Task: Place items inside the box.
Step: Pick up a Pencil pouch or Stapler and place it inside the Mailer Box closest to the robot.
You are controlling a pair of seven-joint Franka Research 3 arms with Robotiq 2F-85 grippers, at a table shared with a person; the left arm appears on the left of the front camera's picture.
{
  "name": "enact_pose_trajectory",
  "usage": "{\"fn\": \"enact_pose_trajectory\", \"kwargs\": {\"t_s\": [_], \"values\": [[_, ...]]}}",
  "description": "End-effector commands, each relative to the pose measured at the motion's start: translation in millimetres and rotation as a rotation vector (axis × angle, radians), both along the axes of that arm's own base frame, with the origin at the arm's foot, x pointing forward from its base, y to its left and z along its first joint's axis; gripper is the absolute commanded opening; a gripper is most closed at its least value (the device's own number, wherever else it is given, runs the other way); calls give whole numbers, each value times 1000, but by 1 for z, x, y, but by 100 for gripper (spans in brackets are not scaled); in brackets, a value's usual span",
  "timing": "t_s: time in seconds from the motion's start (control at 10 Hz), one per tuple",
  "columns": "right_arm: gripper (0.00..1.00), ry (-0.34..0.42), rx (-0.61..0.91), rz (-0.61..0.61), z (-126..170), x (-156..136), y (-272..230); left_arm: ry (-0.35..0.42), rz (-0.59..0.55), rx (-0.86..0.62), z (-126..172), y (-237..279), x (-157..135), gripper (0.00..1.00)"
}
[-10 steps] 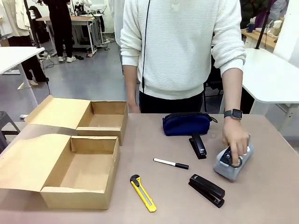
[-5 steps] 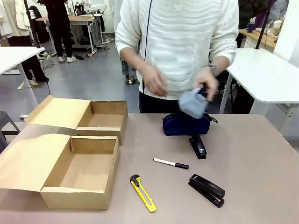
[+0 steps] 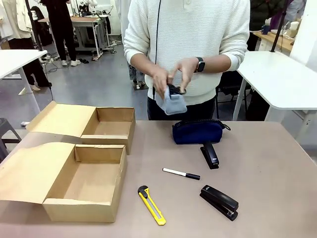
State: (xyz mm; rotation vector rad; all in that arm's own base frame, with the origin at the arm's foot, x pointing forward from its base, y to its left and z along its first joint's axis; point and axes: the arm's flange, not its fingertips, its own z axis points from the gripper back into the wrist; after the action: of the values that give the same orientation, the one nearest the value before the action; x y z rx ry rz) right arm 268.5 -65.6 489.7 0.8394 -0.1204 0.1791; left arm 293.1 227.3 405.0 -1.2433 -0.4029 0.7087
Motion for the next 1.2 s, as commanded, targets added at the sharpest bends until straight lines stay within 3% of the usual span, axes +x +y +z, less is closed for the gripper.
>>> {"fn": "enact_pose_trajectory", "kwargs": {"t_s": [0.0, 0.1, 0.2, 0.3, 0.4, 0.5, 0.6, 0.7, 0.8, 1.1], "values": [[100, 36, -216, 127, -52, -17, 97, -16, -15, 9, 1, 1, -3, 100], [100, 73, -283, 267, -73, -17, 135, -16, -15, 9, 1, 1, -3, 100], [100, 107, -392, 317, -95, -16, 159, -16, -15, 9, 1, 1, -3, 100], [100, 18, -464, 218, -96, -7, 158, -16, -15, 9, 1, 1, -3, 100], [100, 114, -289, 279, -32, 20, 130, -16, -15, 9, 1, 1, -3, 100], [100, 114, -289, 279, -32, 20, 130, -16, -15, 9, 1, 1, -3, 100], [100, 102, -405, 314, -49, 27, 164, -16, -15, 9, 1, 1, -3, 100], [100, 8, -525, 356, -61, 20, 198, -16, -15, 9, 1, 1, -3, 100], [100, -38, -570, 374, -76, 19, 219, -16, -15, 9, 1, 1, -3, 100], [100, -66, -606, 397, -122, 23, 241, -16, -15, 9, 1, 1, -3, 100]]}}
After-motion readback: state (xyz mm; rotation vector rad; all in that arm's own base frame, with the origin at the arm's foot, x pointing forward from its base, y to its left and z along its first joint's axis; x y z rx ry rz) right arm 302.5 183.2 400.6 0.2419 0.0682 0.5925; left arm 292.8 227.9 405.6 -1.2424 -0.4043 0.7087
